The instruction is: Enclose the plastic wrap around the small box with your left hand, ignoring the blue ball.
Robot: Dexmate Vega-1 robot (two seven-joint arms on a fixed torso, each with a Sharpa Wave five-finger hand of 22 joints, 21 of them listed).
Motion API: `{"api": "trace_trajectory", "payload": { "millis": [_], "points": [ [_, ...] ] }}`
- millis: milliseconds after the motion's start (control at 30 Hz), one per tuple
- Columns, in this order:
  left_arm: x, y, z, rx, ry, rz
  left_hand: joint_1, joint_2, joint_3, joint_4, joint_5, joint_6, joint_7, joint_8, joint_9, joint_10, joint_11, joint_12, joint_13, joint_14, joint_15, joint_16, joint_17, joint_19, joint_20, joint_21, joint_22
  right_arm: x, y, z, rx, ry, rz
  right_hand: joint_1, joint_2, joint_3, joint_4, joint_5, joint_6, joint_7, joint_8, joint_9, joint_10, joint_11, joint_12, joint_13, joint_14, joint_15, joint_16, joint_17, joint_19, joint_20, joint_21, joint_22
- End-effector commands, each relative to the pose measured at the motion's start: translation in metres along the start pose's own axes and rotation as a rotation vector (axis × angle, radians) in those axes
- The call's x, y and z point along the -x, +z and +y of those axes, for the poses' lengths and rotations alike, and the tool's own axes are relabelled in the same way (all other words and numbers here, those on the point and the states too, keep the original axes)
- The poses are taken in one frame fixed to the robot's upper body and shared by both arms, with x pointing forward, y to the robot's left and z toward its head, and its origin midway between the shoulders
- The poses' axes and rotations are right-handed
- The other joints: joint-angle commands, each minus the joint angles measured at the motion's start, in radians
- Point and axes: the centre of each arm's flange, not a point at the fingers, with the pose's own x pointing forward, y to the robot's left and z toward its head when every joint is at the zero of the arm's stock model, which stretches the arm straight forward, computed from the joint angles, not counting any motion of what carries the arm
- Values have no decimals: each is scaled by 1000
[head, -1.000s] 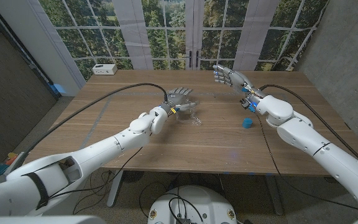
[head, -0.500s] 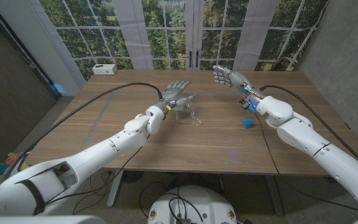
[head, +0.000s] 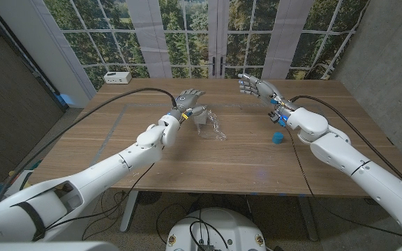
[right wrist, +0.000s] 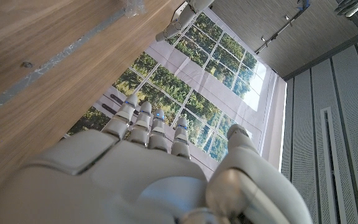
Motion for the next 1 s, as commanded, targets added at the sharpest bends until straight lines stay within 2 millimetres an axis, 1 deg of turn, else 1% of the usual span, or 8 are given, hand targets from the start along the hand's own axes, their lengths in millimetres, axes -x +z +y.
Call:
{"api": "trace_trajectory", "payload": {
  "millis": [33,100,200,367,633,700,833,1000],
  "points": [
    [-6,-10,30,-152,-18,33,29,-9,8,-17,3,22,6,8,2,11,-9,2,5,8,5,-5,3,14,3,5,0,0,1,2,-6,4,-4,-7,-4,2,1,4,8,1,0,3,6,-4,-1,0,6,2,-4,2,11,1,6,3],
    [-7,-16,36,-140,-27,29,35,-12,10,-20,3,24,5,8,2,10,-11,0,5,6,6,-6,3,18,4,5,0,-1,1,2,1,10,-2,-7,-3,2,2,4,8,1,0,3,6,-4,-1,0,5,3,-4,2,11,0,6,3],
    [-7,-17,42,-190,-27,32,56,-26,14,-24,-2,50,11,12,2,20,-7,-1,6,14,6,-7,3,33,-4,7,0,0,1,2,1,9,-3,-8,-3,2,3,4,9,-1,0,3,5,-5,-1,0,4,2,-4,2,11,-1,6,3],
    [-11,-22,51,-225,-62,51,64,-36,13,-24,-5,62,9,13,2,30,-8,0,6,19,5,-7,3,40,0,8,0,0,2,2,2,11,-2,-8,-2,2,3,4,10,-1,0,3,6,-6,-2,0,3,0,-5,3,10,-3,5,3],
    [-26,-31,61,-289,-151,57,70,-46,11,-21,-10,67,3,10,2,34,-10,-1,6,23,4,-7,3,43,1,7,0,-1,3,4,1,12,-7,-8,-1,2,3,4,10,0,0,3,5,-6,-2,0,4,1,-5,3,10,-2,5,3],
    [-32,-32,64,-275,-207,57,71,-48,10,-20,-11,69,2,9,2,34,-9,-2,6,23,4,-8,3,43,1,6,0,-1,3,4,0,13,-5,-8,-1,2,4,4,10,-1,0,3,5,-4,-2,0,4,1,-5,3,10,-4,5,3],
    [-36,-34,68,-345,-197,65,77,-54,9,-18,-14,87,2,12,2,47,-15,0,6,21,4,-10,3,40,4,3,0,-1,3,4,4,14,-5,-8,-2,2,4,4,10,0,0,3,7,-5,-2,0,4,2,-6,3,11,-1,5,3],
    [-44,-37,72,-348,-239,55,86,-60,8,-17,-18,117,-8,17,2,55,-14,0,6,22,5,-11,3,37,11,-1,0,-3,4,4,5,14,-4,-8,-2,2,4,4,10,1,0,3,7,-5,-3,0,4,1,-6,3,10,-2,5,3]
  ]
}}
